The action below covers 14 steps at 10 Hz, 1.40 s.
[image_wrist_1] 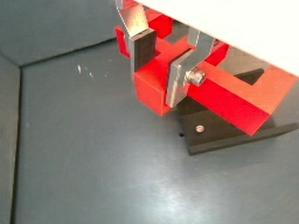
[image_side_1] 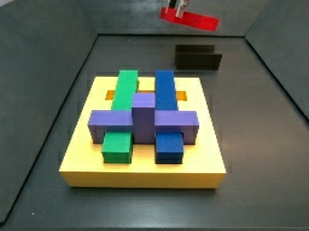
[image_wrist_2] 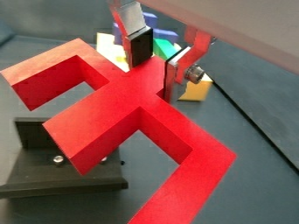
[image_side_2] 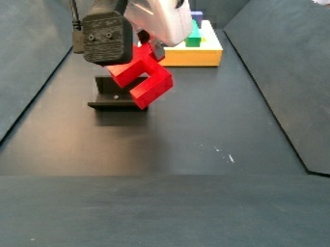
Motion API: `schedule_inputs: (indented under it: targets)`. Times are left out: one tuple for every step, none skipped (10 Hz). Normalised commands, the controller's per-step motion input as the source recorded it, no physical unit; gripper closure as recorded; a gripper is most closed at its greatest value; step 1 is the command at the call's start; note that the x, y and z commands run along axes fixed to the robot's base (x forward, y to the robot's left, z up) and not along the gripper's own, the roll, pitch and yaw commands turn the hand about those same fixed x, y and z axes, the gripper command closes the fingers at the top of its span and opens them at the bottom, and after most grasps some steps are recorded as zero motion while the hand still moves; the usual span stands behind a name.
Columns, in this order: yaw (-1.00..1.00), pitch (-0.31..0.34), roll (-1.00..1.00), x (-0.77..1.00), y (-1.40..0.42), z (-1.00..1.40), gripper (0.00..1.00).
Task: Pick up the red object. Move up. Place the red object on the fixture. Regrasp the red object. Move to above the board. Insert the red object.
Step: Place the red object on the fixture.
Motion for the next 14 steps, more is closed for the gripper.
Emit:
schedule_inputs:
  targets:
    - [0.54,0.326,-0.15,0.38,-0.03,0.09,1.0]
    - [0.5,0.403,-0.15,0.43,-0.05,0.06,1.0]
    - [0.46,0.506,-0.14,0.5,-0.11,0.04,1.0]
    - [0.42,0.563,-0.17,0.53,-0.11,0.04,1.0]
    - [0.41,0.574,-0.18,0.53,-0.11,0.03,1.0]
    - [0.42,0.549,-0.2,0.53,-0.13,0.0,1.0]
    - [0.43,0.429,-0.3,0.53,-0.13,0.0,1.0]
    - [0.39,0.354,-0.38,0.55,-0.1,0.0,1.0]
    - [0.39,0.323,-0.43,0.51,-0.07,0.0,1.0]
    - [0.43,0.28,-0.45,0.45,-0.03,0.0,1.0]
    - [0.49,0.277,-0.43,0.39,-0.04,0.0,1.0]
    - [0.53,0.254,-0.39,0.33,-0.04,0.0,1.0]
    - [0.55,0.237,-0.38,0.3,-0.02,0.0,1.0]
    - [0.57,0.223,-0.36,0.29,-0.02,0.0,1.0]
